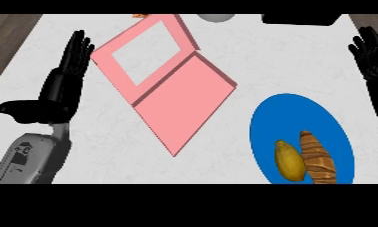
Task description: Pick the croissant from the plate and place it in the cardboard box
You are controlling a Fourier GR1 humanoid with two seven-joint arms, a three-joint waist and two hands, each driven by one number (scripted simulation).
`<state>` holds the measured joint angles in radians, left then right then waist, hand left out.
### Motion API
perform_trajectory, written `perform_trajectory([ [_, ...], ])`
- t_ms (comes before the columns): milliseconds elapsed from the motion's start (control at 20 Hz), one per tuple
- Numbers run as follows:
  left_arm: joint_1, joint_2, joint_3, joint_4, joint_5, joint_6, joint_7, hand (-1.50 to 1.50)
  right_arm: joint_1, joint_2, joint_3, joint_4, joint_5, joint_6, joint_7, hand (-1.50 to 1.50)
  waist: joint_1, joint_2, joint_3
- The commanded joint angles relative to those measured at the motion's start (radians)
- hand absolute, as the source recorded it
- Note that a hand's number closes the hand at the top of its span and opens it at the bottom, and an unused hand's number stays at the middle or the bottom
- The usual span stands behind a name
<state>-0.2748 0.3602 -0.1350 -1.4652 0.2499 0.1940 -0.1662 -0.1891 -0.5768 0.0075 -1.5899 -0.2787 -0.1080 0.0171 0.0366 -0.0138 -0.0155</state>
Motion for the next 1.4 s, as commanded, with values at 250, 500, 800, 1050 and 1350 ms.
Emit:
perform_trajectory([
  [250,0.138,0.215,0.067,0.167,-0.187,0.113,0.131,0.00,0.142,0.029,0.071,0.010,-0.284,0.440,-0.097,-1.50,-0.026,0.023,0.026],
  [500,0.177,0.210,0.053,0.182,-0.183,0.106,0.178,0.00,0.267,-0.179,0.131,0.083,0.143,0.487,-0.501,-1.50,-0.046,0.022,0.026],
  [800,0.175,0.176,0.020,0.169,-0.221,0.135,0.198,0.00,0.271,-0.188,0.053,0.354,0.046,0.757,-0.908,-1.50,-0.032,0.020,0.022],
  [1050,0.157,0.196,0.035,0.164,-0.215,0.100,0.212,0.00,0.129,-0.284,0.057,0.469,0.288,0.598,-1.030,-1.50,-0.012,0.019,0.020],
  [1350,0.151,0.205,0.054,0.179,-0.215,0.080,0.197,0.00,0.071,-0.363,0.221,0.443,0.538,0.476,-1.023,-1.50,-0.011,0.018,0.017],
])
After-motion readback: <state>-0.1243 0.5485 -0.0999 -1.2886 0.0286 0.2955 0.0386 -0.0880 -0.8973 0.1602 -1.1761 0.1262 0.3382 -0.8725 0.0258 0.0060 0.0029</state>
